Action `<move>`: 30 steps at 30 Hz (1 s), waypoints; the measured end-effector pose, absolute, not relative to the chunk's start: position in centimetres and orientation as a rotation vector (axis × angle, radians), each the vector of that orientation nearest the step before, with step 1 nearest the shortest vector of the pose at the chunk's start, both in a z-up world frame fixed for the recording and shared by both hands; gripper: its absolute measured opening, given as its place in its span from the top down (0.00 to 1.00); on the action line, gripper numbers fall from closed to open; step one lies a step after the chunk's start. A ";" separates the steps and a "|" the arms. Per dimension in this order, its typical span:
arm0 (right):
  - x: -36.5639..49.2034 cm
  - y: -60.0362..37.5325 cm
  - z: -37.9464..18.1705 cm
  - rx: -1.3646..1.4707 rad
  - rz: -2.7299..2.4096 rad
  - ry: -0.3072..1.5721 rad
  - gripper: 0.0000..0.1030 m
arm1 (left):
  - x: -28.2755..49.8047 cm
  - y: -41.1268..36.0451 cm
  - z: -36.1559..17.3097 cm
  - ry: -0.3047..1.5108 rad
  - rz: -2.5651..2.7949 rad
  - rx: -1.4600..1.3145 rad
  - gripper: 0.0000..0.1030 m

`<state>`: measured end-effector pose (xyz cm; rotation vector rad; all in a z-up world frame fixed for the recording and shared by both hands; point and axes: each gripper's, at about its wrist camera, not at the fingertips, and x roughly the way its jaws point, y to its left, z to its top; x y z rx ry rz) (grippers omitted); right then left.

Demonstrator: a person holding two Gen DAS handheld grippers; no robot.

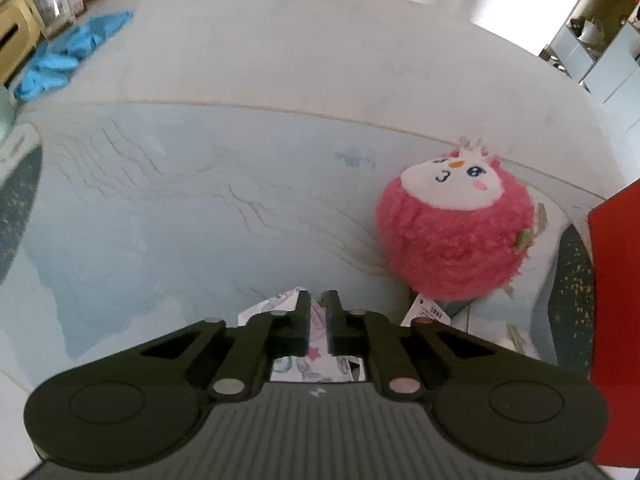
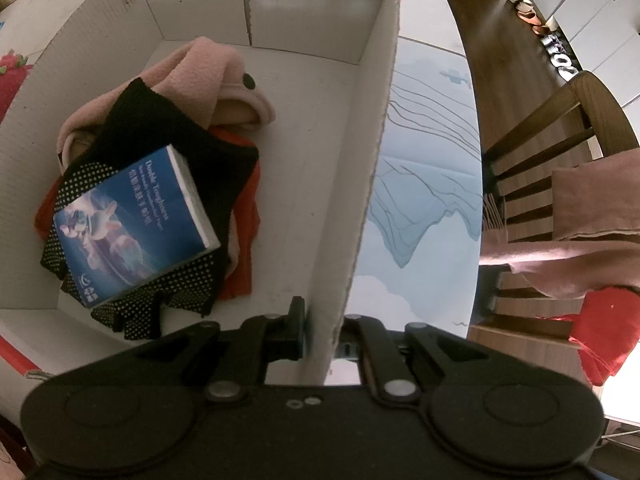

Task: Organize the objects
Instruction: 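Move the left gripper back to the pile and grasp the white printed mask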

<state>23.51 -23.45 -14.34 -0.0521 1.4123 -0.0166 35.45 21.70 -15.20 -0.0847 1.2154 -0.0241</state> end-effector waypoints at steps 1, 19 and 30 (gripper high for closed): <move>23.5 -23.5 -14.3 -0.053 -0.016 1.412 0.93 | 35.3 21.7 -14.8 1.207 -0.025 -0.070 0.97; 23.6 -23.5 -14.3 -0.055 -0.016 1.410 0.93 | 35.1 23.0 -15.0 1.263 -0.032 -0.086 0.31; 23.6 -23.5 -14.4 -0.058 -0.016 1.410 0.93 | 35.8 24.0 -17.8 1.313 0.050 -0.177 0.31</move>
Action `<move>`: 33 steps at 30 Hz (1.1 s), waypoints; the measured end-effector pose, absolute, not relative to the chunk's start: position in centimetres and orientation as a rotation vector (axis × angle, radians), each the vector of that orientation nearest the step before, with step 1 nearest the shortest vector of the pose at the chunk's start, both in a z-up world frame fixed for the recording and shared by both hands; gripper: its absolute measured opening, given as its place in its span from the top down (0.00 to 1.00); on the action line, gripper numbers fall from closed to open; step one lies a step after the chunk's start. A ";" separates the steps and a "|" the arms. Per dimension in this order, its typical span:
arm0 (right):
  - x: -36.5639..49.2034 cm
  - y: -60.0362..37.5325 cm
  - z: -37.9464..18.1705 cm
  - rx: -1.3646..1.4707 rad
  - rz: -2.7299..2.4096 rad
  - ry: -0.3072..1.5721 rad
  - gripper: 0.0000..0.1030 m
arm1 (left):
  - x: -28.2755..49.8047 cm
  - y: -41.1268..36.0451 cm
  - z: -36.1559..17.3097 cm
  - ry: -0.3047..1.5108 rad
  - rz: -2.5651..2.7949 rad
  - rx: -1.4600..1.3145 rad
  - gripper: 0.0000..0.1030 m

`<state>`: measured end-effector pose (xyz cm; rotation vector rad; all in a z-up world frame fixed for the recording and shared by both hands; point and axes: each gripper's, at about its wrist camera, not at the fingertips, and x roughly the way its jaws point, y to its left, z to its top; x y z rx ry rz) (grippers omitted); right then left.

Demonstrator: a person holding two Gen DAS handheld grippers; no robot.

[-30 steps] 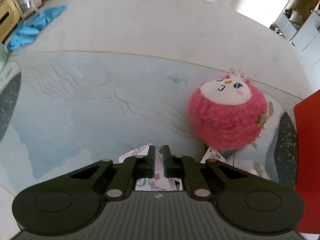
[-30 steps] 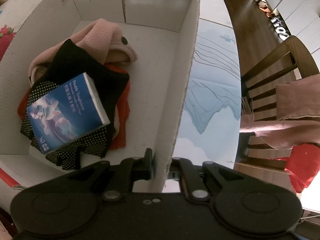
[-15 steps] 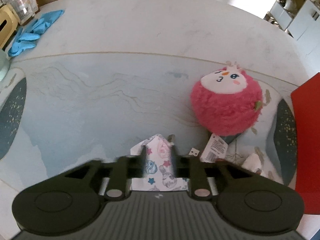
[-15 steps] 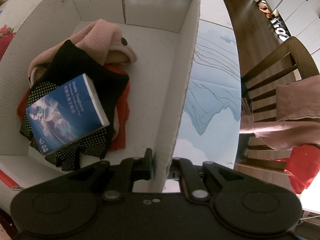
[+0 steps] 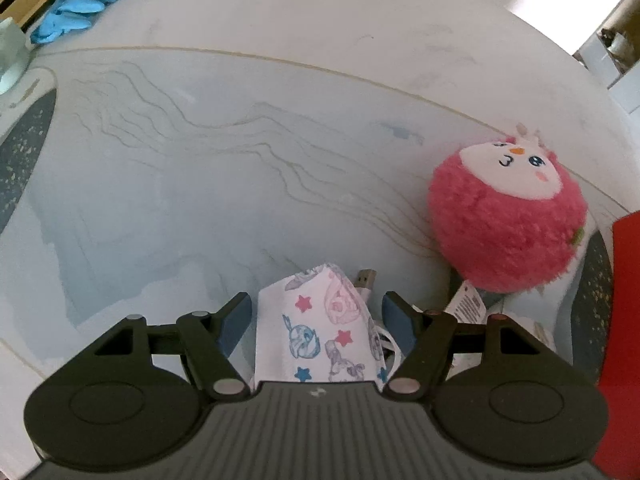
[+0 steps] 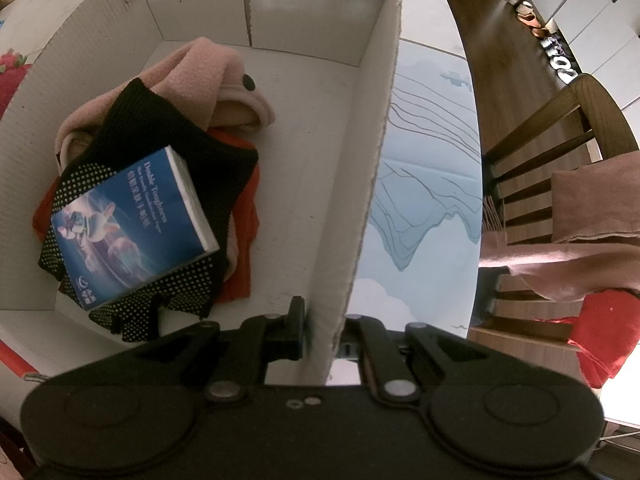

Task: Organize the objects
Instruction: 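Move the left gripper back to the pile and grasp the white printed mask, then lift the white printed mask with the left gripper and carry it over the box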

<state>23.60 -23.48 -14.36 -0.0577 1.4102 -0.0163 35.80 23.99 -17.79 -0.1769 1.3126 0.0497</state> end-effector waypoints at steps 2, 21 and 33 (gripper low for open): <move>23.6 -23.4 -14.3 -0.060 -0.016 1.409 0.93 | 35.7 24.0 -17.8 1.310 0.054 -0.180 0.32; 23.5 -23.4 -14.3 -0.061 -0.022 1.406 0.93 | 33.4 25.7 -13.1 1.236 0.002 -0.238 0.76; 23.4 -23.2 -14.3 -0.068 -0.035 1.403 0.92 | 31.9 23.4 -7.8 1.207 -0.166 -0.178 0.79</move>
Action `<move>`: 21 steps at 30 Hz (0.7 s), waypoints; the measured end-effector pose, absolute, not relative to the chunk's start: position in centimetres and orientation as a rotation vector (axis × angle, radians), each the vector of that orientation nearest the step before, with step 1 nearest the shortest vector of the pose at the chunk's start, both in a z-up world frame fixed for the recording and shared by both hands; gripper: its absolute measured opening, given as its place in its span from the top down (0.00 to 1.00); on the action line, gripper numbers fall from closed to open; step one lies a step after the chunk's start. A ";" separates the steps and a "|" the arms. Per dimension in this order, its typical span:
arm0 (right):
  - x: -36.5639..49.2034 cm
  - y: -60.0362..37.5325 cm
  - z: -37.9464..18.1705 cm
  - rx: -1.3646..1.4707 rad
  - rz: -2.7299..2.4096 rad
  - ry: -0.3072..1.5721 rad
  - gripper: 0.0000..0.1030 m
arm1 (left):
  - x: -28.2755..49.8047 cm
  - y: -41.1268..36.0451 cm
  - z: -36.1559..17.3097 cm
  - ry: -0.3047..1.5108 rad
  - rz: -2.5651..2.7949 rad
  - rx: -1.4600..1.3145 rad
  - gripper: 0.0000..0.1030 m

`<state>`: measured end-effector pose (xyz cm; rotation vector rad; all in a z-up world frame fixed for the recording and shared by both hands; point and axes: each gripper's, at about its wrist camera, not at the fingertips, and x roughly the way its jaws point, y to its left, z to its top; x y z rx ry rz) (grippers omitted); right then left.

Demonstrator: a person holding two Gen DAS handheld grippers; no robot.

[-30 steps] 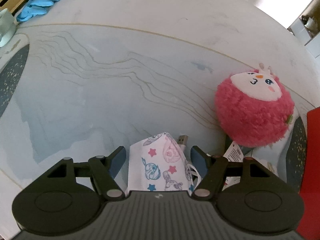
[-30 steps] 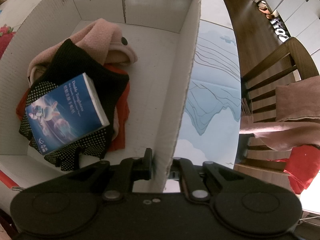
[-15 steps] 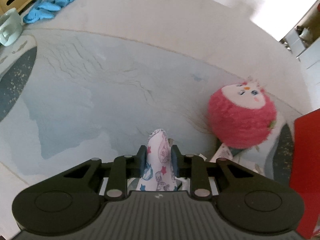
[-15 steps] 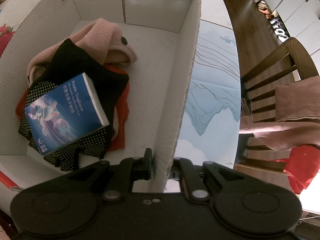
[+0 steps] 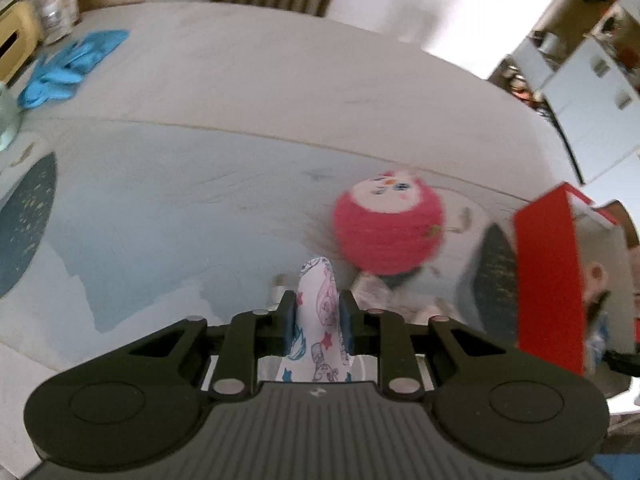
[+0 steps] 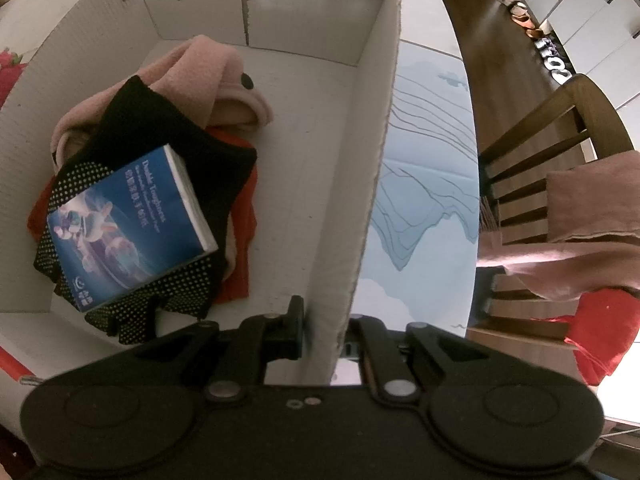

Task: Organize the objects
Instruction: 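Lift the white printed mask with the left gripper and carry it over the box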

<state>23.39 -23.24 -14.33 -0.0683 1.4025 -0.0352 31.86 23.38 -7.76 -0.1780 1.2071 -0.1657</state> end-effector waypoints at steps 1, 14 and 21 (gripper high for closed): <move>23.4 -23.2 -14.3 -0.068 -0.036 1.403 0.92 | 31.7 22.8 -7.3 1.205 -0.185 -0.176 0.79; 23.3 -23.2 -14.3 -0.076 -0.032 1.398 0.92 | 30.4 8.9 -3.1 1.164 -0.497 0.050 0.79; 23.2 -23.2 -14.3 -0.082 -0.020 1.394 0.92 | 28.9 1.3 -2.3 1.137 -0.638 0.174 0.79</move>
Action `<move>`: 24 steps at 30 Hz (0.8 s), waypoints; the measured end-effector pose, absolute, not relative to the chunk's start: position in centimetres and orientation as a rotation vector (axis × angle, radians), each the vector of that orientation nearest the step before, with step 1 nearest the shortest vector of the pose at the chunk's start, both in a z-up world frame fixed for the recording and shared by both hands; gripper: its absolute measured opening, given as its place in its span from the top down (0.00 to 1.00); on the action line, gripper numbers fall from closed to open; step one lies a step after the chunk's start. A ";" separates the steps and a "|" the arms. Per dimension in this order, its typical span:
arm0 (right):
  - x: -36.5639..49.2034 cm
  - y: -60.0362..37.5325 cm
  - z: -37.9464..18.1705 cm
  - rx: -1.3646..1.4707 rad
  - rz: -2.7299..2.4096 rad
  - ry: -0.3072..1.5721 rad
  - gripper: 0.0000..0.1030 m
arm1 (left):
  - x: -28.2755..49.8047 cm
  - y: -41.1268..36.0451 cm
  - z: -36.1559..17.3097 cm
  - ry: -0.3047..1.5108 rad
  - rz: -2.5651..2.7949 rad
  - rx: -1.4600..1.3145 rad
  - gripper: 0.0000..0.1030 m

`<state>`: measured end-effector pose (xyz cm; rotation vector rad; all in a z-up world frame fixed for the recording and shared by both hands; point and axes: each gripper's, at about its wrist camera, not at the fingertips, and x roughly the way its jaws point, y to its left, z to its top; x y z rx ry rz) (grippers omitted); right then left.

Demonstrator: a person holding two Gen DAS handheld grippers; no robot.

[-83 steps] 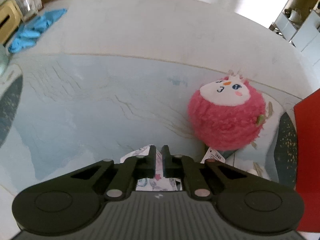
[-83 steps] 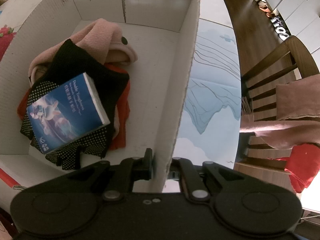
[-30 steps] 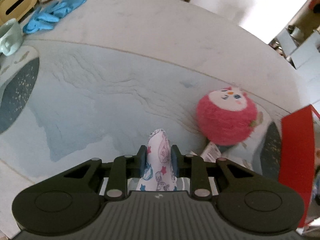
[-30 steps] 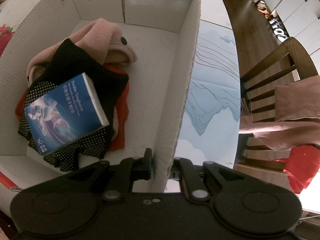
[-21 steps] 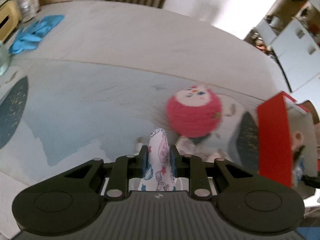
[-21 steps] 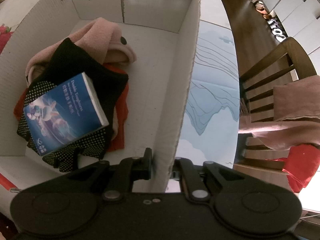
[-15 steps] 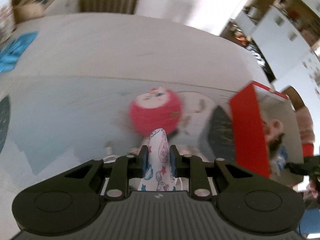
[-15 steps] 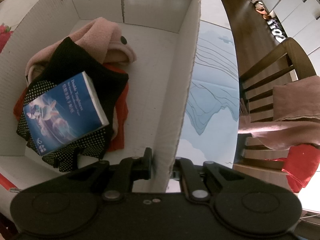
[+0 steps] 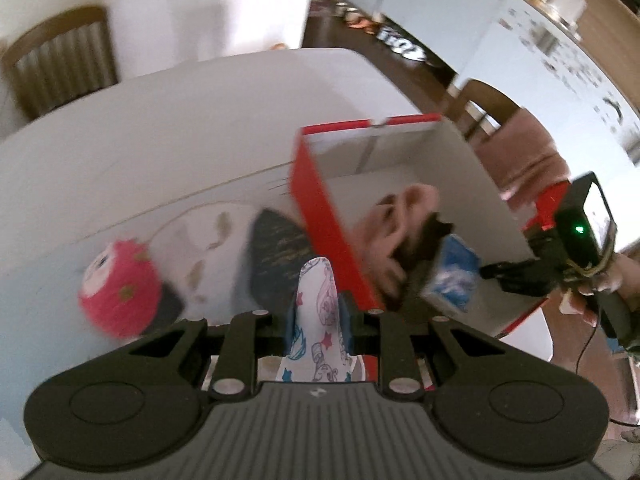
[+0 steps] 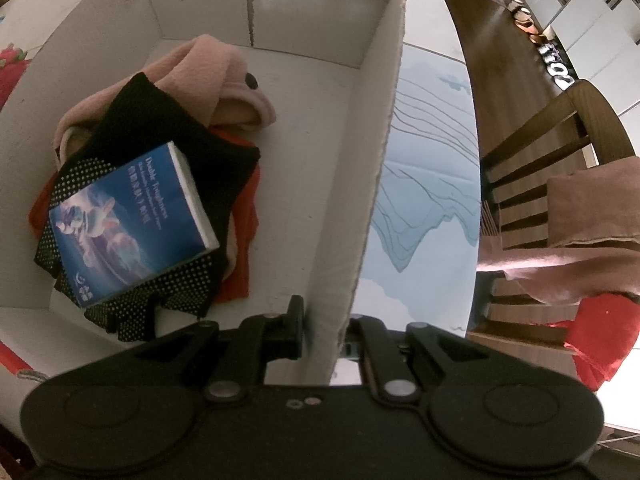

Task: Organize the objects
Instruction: 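Lift the white printed mask with the left gripper and carry it over the box, then lower the white printed mask onto the pile and open the left gripper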

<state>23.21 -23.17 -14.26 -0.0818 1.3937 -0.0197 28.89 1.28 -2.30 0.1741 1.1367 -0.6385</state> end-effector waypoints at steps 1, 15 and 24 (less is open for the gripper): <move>23.2 -23.2 -14.3 -0.083 -0.017 1.393 0.92 | 28.7 0.1 -2.2 1.129 -0.656 0.191 0.79; 23.1 -23.1 -14.2 -0.089 0.001 1.386 0.93 | 29.1 -11.7 -3.8 1.041 -0.767 0.381 0.79; 23.1 -23.0 -14.2 -0.096 0.003 1.384 0.93 | 29.7 -14.8 -7.2 1.025 -0.729 0.476 0.79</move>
